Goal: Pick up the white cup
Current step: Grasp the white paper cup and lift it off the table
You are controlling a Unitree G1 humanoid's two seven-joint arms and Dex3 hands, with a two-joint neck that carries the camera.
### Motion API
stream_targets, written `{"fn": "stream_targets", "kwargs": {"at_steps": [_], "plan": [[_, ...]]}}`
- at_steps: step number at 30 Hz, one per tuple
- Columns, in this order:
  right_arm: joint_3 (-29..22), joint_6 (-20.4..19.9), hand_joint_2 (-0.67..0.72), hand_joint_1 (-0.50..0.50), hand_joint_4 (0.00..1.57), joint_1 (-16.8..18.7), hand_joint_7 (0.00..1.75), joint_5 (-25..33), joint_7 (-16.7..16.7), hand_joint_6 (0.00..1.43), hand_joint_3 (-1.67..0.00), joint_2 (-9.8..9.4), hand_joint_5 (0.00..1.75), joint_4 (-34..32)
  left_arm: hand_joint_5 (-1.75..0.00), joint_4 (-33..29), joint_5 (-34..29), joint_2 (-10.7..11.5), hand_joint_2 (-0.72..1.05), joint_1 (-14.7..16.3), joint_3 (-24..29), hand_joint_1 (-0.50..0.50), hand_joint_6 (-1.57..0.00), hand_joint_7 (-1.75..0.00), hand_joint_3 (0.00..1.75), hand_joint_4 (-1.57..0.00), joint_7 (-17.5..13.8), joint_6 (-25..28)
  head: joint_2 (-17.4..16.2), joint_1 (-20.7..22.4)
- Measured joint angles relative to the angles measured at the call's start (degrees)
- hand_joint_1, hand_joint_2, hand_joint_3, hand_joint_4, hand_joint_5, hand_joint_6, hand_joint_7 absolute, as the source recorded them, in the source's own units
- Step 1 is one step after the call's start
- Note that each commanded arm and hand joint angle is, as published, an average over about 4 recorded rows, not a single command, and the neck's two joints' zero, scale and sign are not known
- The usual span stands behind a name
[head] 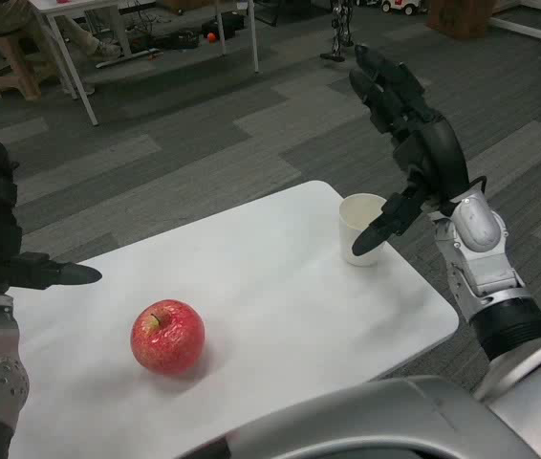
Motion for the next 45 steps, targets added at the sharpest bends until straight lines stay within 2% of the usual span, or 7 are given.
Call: {"fn": "stream_targets", "kwargs": {"at_steps": [3,6,10,20,34,43,45], "plan": [[3.14,0.88,0.52,-0.42,0.00,-3.65,0.07,-2.84,-5.48,0.00,0.00,1.09,0.00,-1.65,-0.10,-5.77,-0.37,0.30,0.78,1.80,0.26,-0.50,0.00,-0.07,0.09,0.00,1.81,0.79,1.45,1.32],[8.50,1.77,0.47,-0.42,0.00,-12.61,0.07,-7.12,-13.88,0.00,0.00,2.63,0.00,-7.07,-0.10,-17.33,-0.84,0.46,0.78,3.09,0.62,-0.50,0.00,-0.07,0.09,0.00,4.33,1.24,1.44,1.38],[10.33,1.29,0.47,-0.42,0.00,-19.16,0.07,-8.64,-17.08,0.00,0.00,2.94,0.00,-11.57,-0.10,-23.12,-1.34,1.60,0.74,3.17,1.53,-0.50,0.00,-0.07,0.09,0.00,5.47,0.68,1.41,1.35],[9.91,1.40,0.47,-0.42,0.00,-18.32,0.07,-8.63,-17.43,0.00,0.00,3.13,0.00,-11.41,-0.10,-22.50,-1.50,1.92,0.78,3.29,1.61,-0.50,0.00,-0.07,0.09,0.00,5.71,0.74,0.13,1.05],[8.16,1.72,0.41,-0.42,0.00,-14.19,0.07,-6.78,-16.04,0.00,0.00,3.31,0.00,-8.06,-0.10,-17.25,-1.57,2.10,0.96,3.25,1.14,-0.50,0.00,-0.07,0.09,0.00,4.21,2.87,-8.54,1.65],[4.44,1.76,0.41,-0.42,0.00,-9.23,0.07,-5.93,-15.68,0.00,0.00,6.70,0.00,-7.00,-0.10,-12.12,-1.58,1.95,0.96,2.93,-1.50,-0.50,0.00,-0.07,0.09,0.00,3.72,2.93,-8.45,0.09],[3.97,1.76,0.41,-0.42,0.00,-8.87,0.07,-5.94,-15.66,0.00,0.00,7.35,0.00,-7.00,-0.10,-11.08,-1.58,1.88,0.96,2.75,-1.77,-0.50,0.00,-0.07,0.09,0.00,3.43,2.92,-6.83,-3.89]]}}
